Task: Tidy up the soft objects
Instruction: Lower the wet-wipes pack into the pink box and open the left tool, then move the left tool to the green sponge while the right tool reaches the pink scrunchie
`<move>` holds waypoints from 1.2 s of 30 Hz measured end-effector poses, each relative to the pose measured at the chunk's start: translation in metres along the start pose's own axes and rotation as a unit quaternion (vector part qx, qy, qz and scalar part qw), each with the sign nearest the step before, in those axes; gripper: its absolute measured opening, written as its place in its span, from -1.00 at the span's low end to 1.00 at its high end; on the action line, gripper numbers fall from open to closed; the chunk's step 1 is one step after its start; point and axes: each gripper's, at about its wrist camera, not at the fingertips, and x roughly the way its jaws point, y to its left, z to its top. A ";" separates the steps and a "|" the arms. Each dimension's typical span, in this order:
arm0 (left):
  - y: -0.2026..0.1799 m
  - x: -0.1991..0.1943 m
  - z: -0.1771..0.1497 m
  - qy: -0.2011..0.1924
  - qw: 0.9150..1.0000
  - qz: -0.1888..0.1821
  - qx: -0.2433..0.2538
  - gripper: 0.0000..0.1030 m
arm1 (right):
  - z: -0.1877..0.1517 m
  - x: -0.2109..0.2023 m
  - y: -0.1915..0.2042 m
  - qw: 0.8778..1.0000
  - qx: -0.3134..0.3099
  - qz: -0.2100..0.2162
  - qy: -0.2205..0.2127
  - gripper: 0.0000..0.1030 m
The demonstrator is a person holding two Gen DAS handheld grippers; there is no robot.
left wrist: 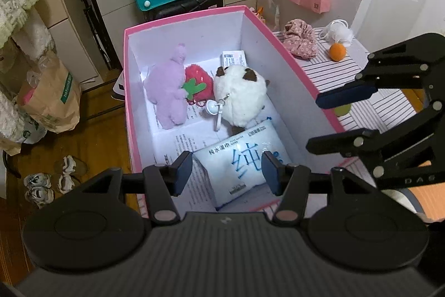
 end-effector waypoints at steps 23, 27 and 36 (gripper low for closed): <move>-0.059 -0.066 -0.009 -0.029 0.999 -0.017 0.029 0.16 | -0.048 -0.095 -0.010 0.997 0.005 -0.023 -0.074 -0.05; -0.074 -0.067 -0.007 -0.036 0.998 -0.028 0.038 0.18 | -0.063 -0.104 -0.022 0.996 0.019 -0.032 -0.078 -0.03; -0.106 -0.053 0.004 -0.063 0.994 -0.076 0.047 0.18 | -0.094 -0.112 -0.056 0.994 0.057 -0.050 -0.078 -0.02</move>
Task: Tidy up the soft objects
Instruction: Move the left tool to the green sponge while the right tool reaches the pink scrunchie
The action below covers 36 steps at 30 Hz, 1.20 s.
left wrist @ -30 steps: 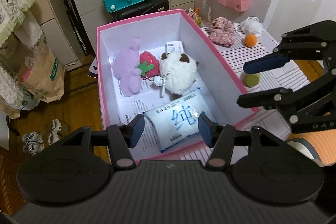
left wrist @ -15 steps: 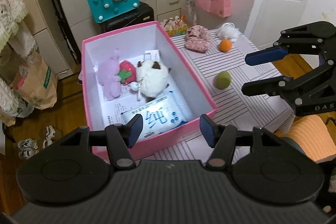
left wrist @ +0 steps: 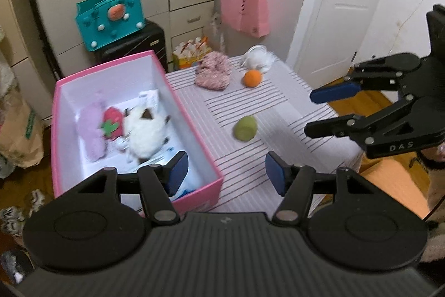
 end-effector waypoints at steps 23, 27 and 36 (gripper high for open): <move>-0.054 0.119 0.031 -0.040 0.999 0.013 -0.029 0.18 | -0.024 0.044 -0.119 0.998 0.054 -0.011 -0.014 0.05; -0.059 0.144 0.031 -0.036 0.998 0.028 -0.037 0.18 | -0.023 0.060 -0.138 0.998 0.053 0.002 -0.019 0.10; -0.052 0.197 0.026 -0.002 0.996 0.044 -0.074 0.18 | -0.012 0.110 -0.161 0.999 0.018 0.024 -0.026 0.30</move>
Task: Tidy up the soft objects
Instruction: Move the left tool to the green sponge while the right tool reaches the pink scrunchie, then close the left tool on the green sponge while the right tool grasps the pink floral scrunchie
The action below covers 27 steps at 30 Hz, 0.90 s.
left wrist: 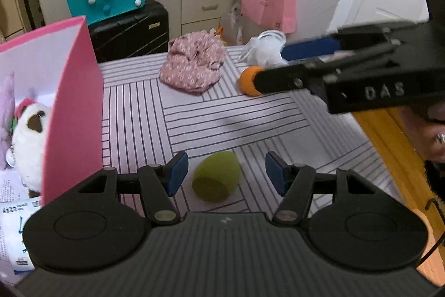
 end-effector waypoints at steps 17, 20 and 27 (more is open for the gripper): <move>0.003 0.039 -0.007 0.033 0.999 0.022 0.006 0.15 | 0.034 0.092 -0.026 0.995 -0.099 -0.004 0.015 0.79; 0.003 0.040 -0.009 0.036 0.999 0.008 -0.001 0.14 | 0.038 0.105 -0.034 0.994 -0.107 -0.006 0.018 0.87; 0.002 0.040 -0.011 0.028 1.000 0.010 0.009 -0.17 | 0.039 0.136 -0.049 0.995 -0.084 0.018 0.053 0.90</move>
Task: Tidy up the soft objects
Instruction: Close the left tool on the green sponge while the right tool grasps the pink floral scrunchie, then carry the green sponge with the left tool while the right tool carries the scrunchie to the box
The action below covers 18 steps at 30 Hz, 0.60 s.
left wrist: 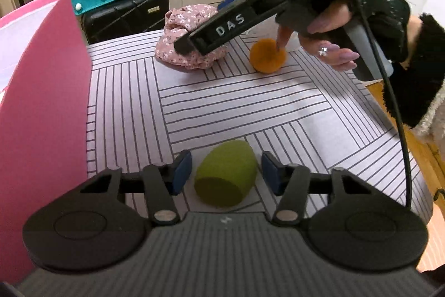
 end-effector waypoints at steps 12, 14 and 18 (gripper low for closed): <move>0.001 -0.003 -0.003 -0.014 1.000 0.007 0.004 -0.27 | -0.004 0.007 0.017 0.999 0.014 0.007 0.048 -0.03; 0.002 -0.003 -0.002 -0.013 1.000 0.005 0.000 -0.28 | -0.004 0.005 0.020 0.999 0.013 0.007 0.050 -0.20; 0.006 -0.003 -0.002 -0.012 1.000 0.004 -0.010 -0.28 | -0.003 0.000 0.024 0.999 0.015 -0.002 0.049 -0.55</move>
